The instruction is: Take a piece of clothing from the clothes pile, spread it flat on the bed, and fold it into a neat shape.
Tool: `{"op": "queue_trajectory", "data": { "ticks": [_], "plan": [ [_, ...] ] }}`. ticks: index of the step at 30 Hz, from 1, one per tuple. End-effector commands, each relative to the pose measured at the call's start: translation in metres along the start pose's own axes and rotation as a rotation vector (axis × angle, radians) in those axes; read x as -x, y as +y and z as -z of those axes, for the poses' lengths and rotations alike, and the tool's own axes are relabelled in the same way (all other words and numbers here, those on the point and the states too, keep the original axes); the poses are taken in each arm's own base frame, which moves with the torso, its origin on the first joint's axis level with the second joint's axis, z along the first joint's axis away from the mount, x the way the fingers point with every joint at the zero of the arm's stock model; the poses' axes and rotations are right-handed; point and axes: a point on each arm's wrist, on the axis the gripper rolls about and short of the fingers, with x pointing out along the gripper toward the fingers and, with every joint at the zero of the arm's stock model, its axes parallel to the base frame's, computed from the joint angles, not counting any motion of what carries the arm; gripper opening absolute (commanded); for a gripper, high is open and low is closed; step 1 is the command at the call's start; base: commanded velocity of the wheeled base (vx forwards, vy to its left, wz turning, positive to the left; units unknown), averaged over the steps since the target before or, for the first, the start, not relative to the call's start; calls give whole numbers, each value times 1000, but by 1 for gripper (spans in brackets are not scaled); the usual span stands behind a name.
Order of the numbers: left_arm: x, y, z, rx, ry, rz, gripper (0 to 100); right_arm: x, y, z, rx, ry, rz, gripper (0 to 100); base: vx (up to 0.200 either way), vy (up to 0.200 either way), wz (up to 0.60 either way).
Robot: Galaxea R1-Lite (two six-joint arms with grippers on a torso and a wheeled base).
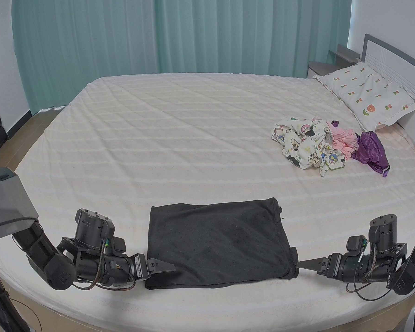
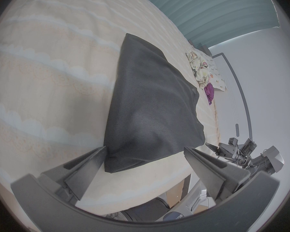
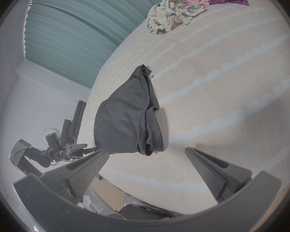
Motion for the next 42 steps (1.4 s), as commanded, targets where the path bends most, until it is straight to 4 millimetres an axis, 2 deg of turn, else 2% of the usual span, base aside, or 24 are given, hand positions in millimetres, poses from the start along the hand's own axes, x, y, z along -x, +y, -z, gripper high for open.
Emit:
{"op": "queue_trajectory", "data": {
  "ticks": [1,7,8,21,31,32,40,42],
  "plan": [
    [-4,5,1,14,5,-29,100,0,0,0,0,0,-1,100,0,0,0],
    [-3,4,3,11,1,-37,100,0,0,0,0,2,0,100,0,0,0],
    [-3,4,3,11,1,-37,0,0,0,0,0,2,0,100,0,0,0],
    [10,14,21,42,40,-74,0,-1,0,1,2,9,-2,100,0,0,0],
    [20,14,19,48,6,-65,0,0,1,3,5,13,-2,100,0,0,0],
    [20,14,19,51,3,-67,100,0,1,3,5,12,-3,100,0,0,0],
    [23,13,17,50,-8,-57,100,0,1,3,3,13,-2,100,0,0,0],
    [23,7,10,36,-42,-34,100,0,0,3,4,14,-1,100,0,0,0]
  ]
}}
